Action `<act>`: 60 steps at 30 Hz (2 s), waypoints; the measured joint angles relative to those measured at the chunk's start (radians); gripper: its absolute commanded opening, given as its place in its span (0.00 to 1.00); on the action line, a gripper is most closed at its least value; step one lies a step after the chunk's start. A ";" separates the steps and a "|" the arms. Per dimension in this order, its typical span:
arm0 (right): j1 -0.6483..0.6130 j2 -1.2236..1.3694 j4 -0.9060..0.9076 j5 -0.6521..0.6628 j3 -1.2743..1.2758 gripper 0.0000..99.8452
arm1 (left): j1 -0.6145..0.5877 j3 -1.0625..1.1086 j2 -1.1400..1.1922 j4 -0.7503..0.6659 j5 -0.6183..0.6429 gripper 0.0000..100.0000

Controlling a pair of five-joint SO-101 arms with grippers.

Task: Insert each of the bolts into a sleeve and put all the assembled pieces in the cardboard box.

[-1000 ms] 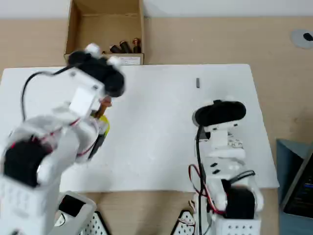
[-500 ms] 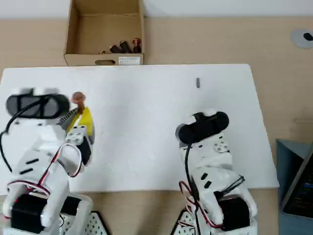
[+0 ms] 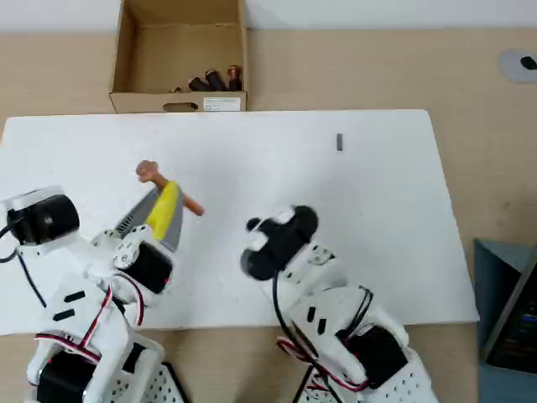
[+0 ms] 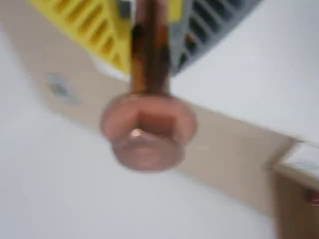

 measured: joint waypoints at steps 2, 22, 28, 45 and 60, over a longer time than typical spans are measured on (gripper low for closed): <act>-0.040 0.000 0.000 0.000 0.000 0.01 | 0.029 0.006 -0.003 -0.023 0.020 0.00; -0.126 0.000 -0.003 0.040 0.000 0.01 | 0.170 0.100 0.000 0.040 -0.029 0.00; -0.126 0.000 -0.003 0.049 0.000 0.01 | 0.189 0.097 0.000 0.051 -0.071 0.00; -0.095 0.000 -0.003 0.049 -0.014 0.01 | 0.189 0.112 -0.003 0.049 -0.075 0.00; -0.087 0.000 -0.002 0.052 -0.021 0.01 | 0.207 0.199 -0.009 -0.037 -0.011 0.00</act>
